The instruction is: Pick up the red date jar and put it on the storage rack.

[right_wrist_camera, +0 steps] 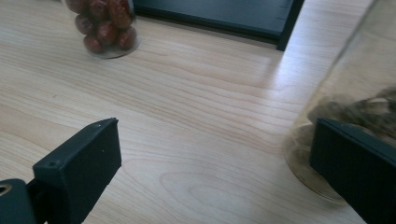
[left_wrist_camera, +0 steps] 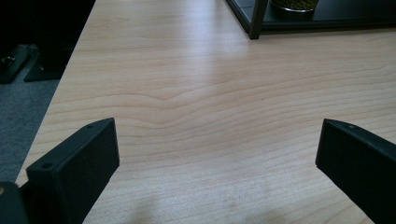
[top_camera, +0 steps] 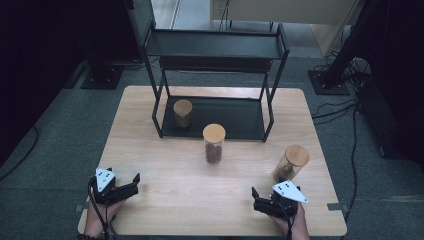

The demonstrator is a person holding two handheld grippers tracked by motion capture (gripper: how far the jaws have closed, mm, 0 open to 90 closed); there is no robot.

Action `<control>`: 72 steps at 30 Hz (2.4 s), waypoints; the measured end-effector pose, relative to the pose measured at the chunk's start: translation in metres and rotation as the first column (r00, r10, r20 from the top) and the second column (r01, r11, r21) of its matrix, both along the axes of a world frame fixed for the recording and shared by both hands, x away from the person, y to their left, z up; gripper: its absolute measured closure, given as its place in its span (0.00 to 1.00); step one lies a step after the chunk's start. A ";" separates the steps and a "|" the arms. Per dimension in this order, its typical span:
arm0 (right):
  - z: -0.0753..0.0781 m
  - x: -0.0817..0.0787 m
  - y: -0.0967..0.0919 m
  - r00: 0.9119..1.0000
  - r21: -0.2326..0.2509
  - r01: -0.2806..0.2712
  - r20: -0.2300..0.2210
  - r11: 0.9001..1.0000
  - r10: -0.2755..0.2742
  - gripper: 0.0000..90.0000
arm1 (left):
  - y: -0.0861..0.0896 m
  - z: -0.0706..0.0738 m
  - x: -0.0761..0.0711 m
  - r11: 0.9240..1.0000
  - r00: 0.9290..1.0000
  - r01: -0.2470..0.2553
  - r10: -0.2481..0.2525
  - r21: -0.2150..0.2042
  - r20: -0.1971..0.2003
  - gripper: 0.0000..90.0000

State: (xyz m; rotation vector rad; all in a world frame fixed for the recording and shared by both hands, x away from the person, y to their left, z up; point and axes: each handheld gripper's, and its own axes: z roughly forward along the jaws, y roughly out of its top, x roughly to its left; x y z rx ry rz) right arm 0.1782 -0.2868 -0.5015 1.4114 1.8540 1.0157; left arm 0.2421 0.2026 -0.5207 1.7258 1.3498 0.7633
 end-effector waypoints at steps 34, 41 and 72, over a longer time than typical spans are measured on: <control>-0.003 0.034 0.060 0.995 -0.007 -0.103 -0.007 0.995 0.103 0.02 | 0.002 0.000 -0.001 1.000 1.000 -0.005 0.005 -0.009 0.002 0.00; -0.004 0.042 0.069 0.993 -0.006 -0.115 -0.008 0.993 0.115 0.02 | 0.002 0.000 -0.001 1.000 1.000 -0.009 0.009 -0.017 0.003 0.00; -0.009 0.074 0.100 0.991 0.005 -0.130 -0.024 0.991 0.130 0.02 | 0.002 0.000 -0.001 1.000 1.000 0.005 -0.005 -0.016 -0.001 0.00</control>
